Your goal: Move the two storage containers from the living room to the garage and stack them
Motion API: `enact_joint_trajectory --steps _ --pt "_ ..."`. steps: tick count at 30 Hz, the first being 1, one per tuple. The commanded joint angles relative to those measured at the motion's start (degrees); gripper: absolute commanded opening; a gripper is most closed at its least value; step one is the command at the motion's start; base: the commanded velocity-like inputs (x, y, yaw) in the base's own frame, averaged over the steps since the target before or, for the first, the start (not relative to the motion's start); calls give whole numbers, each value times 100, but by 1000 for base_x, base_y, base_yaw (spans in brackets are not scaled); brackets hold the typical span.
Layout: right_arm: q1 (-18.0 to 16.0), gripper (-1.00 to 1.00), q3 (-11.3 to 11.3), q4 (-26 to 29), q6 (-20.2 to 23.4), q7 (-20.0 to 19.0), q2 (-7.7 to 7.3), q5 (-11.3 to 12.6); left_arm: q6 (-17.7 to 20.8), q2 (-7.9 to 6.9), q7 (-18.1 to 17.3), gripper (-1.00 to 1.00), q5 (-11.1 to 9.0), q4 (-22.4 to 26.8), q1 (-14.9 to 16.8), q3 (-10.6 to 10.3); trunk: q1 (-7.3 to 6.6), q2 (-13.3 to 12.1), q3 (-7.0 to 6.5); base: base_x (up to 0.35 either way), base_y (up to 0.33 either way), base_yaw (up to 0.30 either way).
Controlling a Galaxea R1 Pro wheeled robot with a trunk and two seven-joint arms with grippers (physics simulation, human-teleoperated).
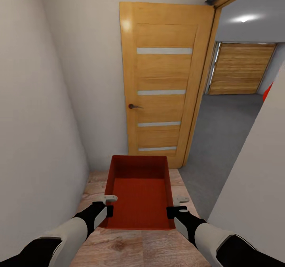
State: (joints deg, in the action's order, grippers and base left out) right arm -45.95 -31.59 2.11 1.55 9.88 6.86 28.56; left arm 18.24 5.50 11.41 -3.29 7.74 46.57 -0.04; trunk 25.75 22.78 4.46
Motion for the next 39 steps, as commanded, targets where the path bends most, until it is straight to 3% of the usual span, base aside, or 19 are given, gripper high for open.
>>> enact_joint_trajectory --steps 1,39 --pt "-2 -100 -67 -53 19 31 -1 97 13 -137 46 -100 100 34 5 13 4 13 12 0 0 -21" --pt "-2 -100 -67 -53 21 31 7 97 14 -137 43 -100 100 34 8 13 4 13 -61 0 0 -61"
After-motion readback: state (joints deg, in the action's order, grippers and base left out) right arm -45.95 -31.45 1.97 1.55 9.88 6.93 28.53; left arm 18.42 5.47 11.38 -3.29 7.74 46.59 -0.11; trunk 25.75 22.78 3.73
